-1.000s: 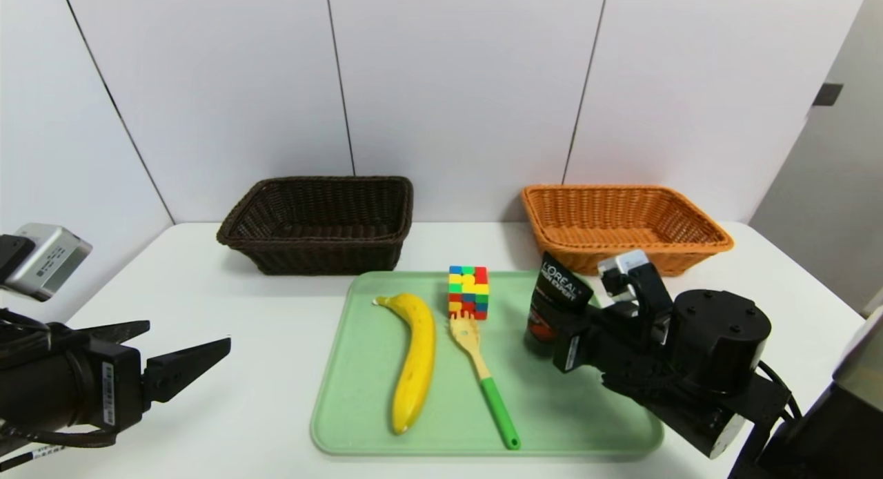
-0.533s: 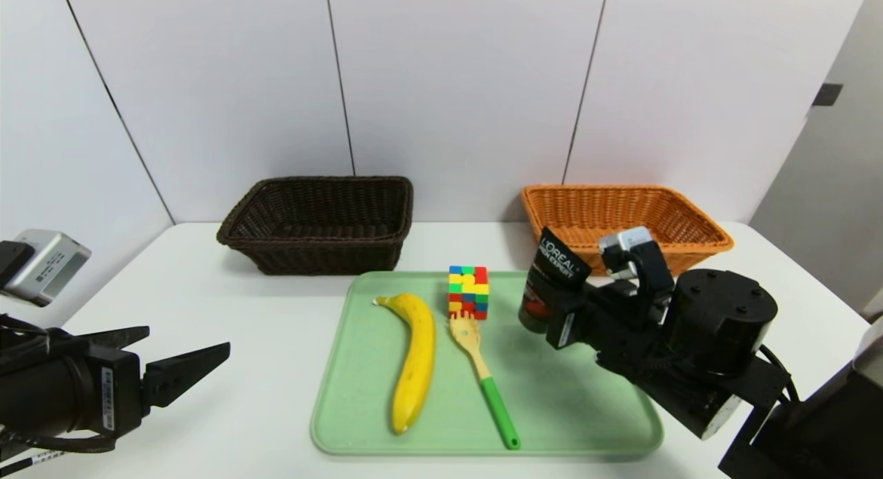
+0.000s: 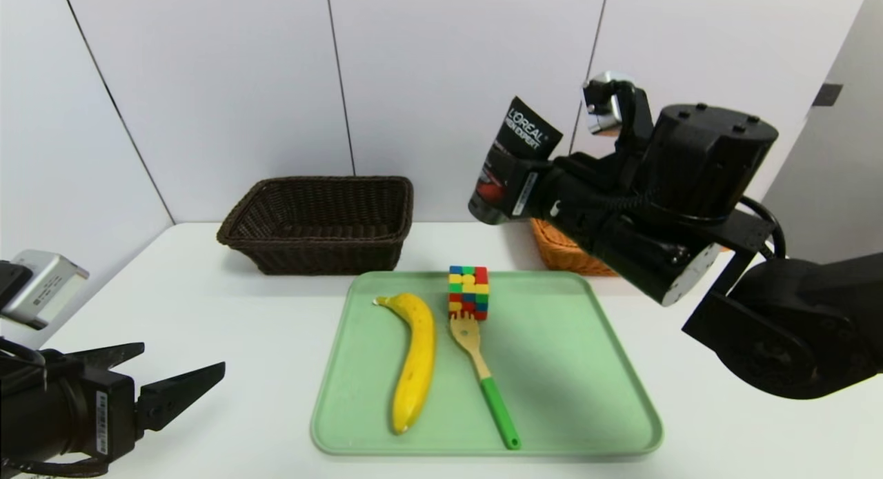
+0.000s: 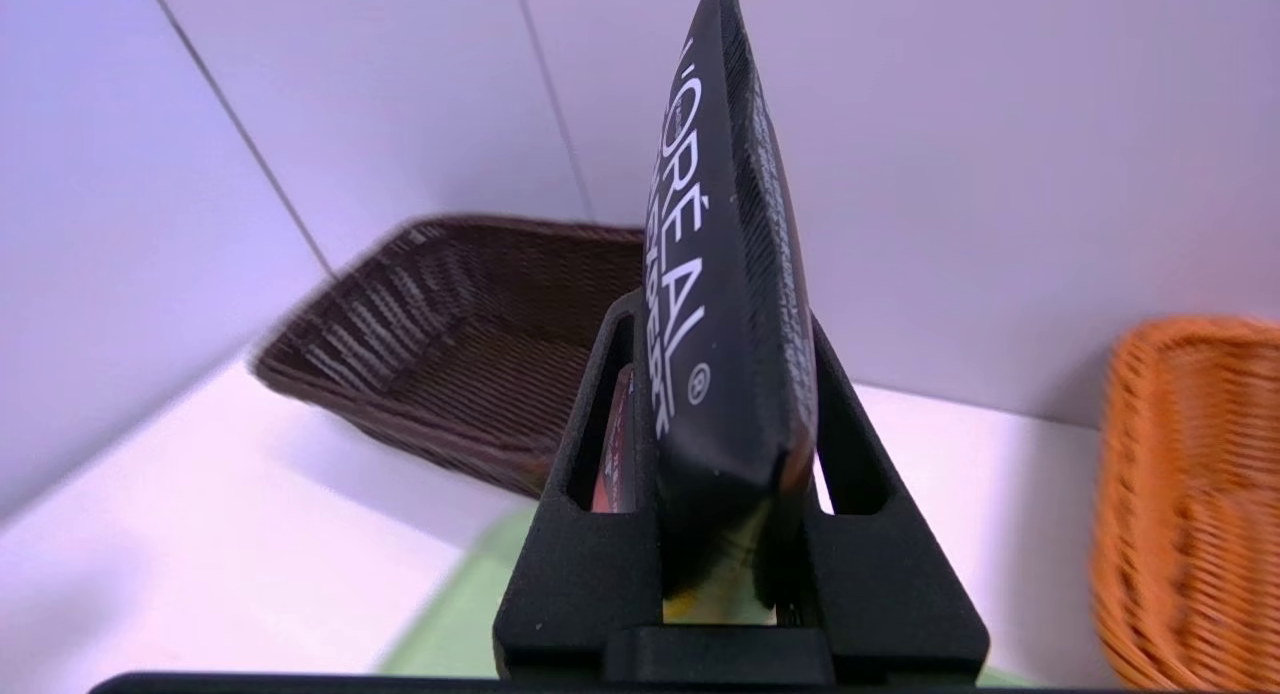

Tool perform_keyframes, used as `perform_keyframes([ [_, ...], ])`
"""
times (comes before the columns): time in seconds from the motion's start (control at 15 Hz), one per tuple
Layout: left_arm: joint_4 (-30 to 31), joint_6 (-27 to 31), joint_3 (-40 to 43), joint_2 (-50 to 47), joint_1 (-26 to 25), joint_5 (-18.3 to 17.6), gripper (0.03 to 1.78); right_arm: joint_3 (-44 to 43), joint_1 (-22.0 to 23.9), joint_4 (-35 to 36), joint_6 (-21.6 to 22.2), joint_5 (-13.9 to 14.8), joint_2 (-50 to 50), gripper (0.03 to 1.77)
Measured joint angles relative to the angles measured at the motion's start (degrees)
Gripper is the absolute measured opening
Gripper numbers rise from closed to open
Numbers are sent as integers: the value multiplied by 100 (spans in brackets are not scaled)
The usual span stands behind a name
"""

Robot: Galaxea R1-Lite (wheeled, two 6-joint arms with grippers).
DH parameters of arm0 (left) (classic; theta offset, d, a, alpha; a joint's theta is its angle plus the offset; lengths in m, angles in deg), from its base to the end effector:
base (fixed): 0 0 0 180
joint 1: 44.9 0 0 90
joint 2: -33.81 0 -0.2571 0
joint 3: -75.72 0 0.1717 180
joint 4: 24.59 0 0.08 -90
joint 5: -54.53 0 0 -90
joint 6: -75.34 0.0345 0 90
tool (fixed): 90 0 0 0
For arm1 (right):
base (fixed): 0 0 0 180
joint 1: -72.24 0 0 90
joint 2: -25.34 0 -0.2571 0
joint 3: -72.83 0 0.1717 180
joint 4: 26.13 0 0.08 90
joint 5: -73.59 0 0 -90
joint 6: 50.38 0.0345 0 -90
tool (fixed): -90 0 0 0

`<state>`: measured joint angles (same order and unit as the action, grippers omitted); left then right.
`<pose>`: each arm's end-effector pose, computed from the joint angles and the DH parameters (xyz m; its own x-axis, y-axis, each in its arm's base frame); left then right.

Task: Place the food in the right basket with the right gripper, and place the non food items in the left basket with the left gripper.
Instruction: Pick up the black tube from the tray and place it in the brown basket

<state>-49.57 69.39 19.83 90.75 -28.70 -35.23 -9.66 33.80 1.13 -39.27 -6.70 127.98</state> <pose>0.1290 -0.0373 0.1621 0.8640 -0.2467 -0.4388 0.2302 0.9688 -0.0913 0.2625 0.2010 0.2058 0.8710 0.4760 0.1220 -0.4914 0.8448 0.2117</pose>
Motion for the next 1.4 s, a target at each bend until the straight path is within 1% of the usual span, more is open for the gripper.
perform_keyframes([
  [0.13, 0, 13, 96, -44, 11, 0, 169, -701, -101, -546, 188, -48, 39, 32],
  [0.2, -2, 11, 122, -63, 13, 2, 169, -964, -135, -627, 215, -72, 96, 32],
  [0.47, 5, 2, 138, -121, 16, 2, 169, -1976, -207, -658, 240, -152, 651, 32],
  [0.8, 5, 5, 271, -207, 16, 2, 169, -2795, -297, -627, 221, -304, 1469, 32],
  [1.13, 16, 2, 369, -273, 9, 9, 169, -3624, -411, -590, 217, -310, 2249, 32],
  [1.4, 2, 5, 375, -315, 5, 16, 169, -4745, -477, -695, 149, -290, 3099, 32],
])
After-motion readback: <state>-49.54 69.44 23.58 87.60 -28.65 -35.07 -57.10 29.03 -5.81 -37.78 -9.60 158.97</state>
